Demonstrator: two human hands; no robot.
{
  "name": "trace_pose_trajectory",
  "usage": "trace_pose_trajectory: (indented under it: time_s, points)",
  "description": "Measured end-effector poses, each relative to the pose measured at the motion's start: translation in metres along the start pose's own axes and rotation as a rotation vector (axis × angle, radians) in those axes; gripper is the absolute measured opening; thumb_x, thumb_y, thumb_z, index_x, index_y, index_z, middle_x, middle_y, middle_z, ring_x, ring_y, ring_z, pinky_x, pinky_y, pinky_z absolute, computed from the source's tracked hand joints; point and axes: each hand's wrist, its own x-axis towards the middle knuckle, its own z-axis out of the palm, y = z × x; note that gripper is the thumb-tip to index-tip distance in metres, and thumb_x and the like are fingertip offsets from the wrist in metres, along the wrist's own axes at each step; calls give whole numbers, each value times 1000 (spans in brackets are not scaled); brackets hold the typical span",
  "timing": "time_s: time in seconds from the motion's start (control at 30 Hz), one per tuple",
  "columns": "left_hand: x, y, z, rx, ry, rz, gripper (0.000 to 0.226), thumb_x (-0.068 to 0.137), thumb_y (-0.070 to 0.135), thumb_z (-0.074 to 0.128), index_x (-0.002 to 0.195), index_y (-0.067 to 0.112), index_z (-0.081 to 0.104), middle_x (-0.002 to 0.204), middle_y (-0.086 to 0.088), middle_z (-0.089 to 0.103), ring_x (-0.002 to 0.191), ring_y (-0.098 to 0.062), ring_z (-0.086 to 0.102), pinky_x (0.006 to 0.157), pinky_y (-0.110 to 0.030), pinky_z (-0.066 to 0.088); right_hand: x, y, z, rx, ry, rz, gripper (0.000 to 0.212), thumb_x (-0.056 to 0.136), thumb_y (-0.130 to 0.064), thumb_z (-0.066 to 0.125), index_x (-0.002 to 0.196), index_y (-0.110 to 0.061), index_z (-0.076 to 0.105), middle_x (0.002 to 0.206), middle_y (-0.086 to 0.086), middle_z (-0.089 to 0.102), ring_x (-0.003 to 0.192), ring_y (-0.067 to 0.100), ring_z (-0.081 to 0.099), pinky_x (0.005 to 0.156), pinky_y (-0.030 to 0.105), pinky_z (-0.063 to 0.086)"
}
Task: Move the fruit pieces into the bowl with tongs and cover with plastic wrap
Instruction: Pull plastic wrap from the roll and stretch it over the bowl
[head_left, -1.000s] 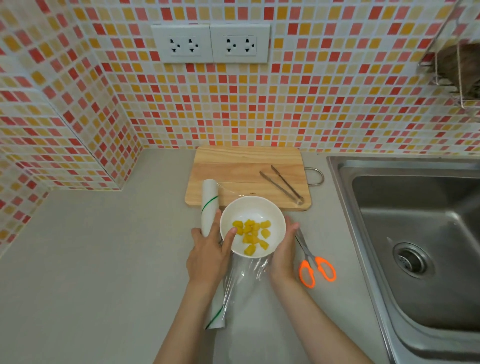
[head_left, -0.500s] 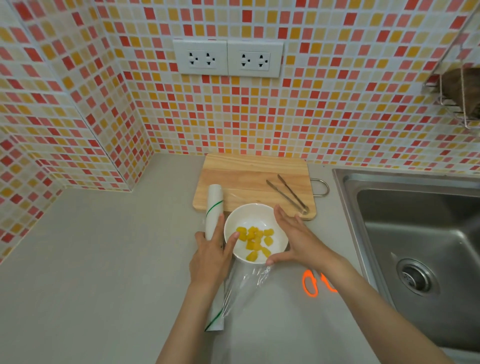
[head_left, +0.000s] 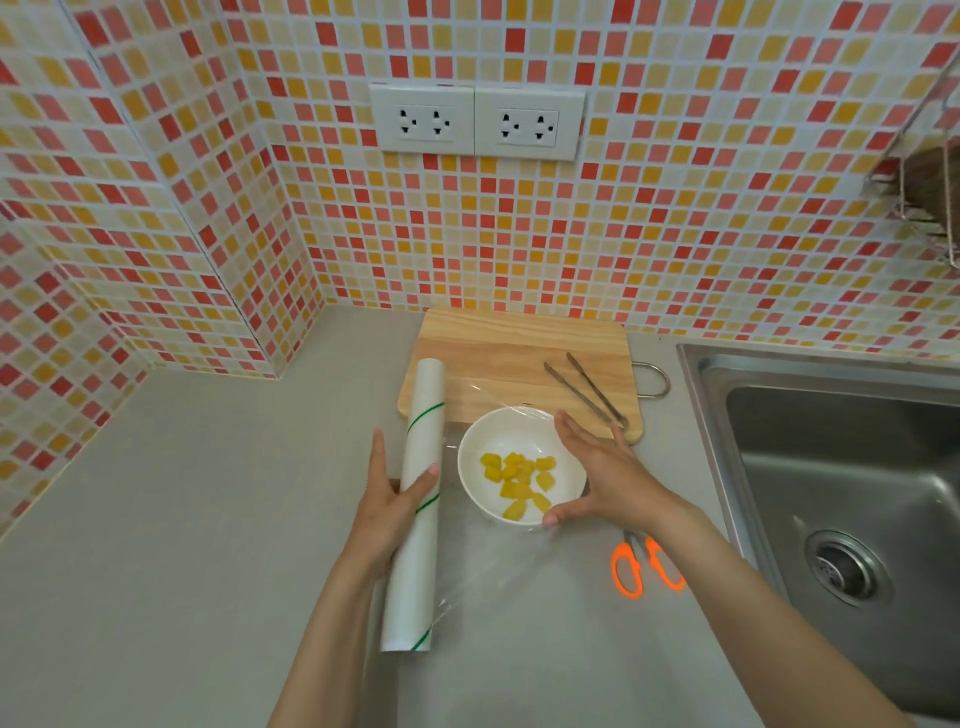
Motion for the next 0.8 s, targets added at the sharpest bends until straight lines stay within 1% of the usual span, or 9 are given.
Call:
trace_pose_trajectory:
  time_s: [0.13,0.2,0.23,0.33,0.47,0.53,0.57,0.67,0.8]
  points:
    - [-2,-2,0,-150,-39,-39,84,89,48,55,146,47,-7,128,6,49,112,-18,59,85,-31,50,0,0,-1,17,-9,0,127,58,-67,69,148,-20,-6,159,-4,-6,133,-6,-12,115,47,-20]
    - [-2,-3,0,-185,-52,-37,66,95,45,45,150,39,9,139,15,37,124,-14,48,94,-31,47,0,0,-2,19,-13,-3,126,58,-67,70,148,-20,-6,159,-4,-5,131,-7,-11,113,47,-23]
    - [-1,-4,-1,-206,-62,-35,57,97,42,42,149,35,20,146,13,38,127,-16,47,101,-36,45,0,0,-3,18,-16,-4,126,58,-66,70,148,-21,-6,159,-4,-5,131,-7,-10,112,46,-24]
    - [-1,-5,-4,-246,-70,-65,47,98,37,43,144,31,35,142,-4,50,125,-28,52,106,-52,41,1,-1,-5,11,-25,-7,126,58,-65,71,147,-21,-6,159,-4,-5,135,-6,-8,111,46,-26]
    - [-5,-2,-5,-254,-54,-106,53,95,39,49,144,33,30,140,-8,51,111,-32,61,92,-47,51,0,-2,-8,13,-34,-5,124,61,-61,73,148,-20,-6,159,-5,-5,143,3,-4,111,50,-25]
    - [-8,0,-5,-261,-54,-93,56,94,38,51,145,34,27,135,-9,54,87,-28,69,73,-41,58,-3,-2,-11,24,-44,-3,122,63,-59,73,148,-21,-7,159,-6,-7,142,1,-5,112,51,-24]
    - [-9,0,-4,-258,-46,-76,57,94,38,52,145,34,27,134,-8,54,81,-24,70,71,-40,59,-4,-1,-12,28,-50,-2,122,63,-58,73,148,-22,-7,159,-7,-8,142,1,-6,112,52,-23]
    - [-12,0,-3,-192,-18,-18,58,92,41,53,145,34,29,140,-1,50,113,-26,60,98,-50,49,-3,-2,-17,25,-72,12,122,64,-56,73,148,-21,-8,158,-7,-8,143,5,-7,112,54,-22]
    - [-14,2,-2,-185,13,3,52,94,39,50,143,32,34,139,-1,52,120,-27,55,102,-53,44,0,-5,-20,10,-85,22,122,63,-57,73,148,-21,-7,159,-7,-5,144,6,-5,112,54,-23]
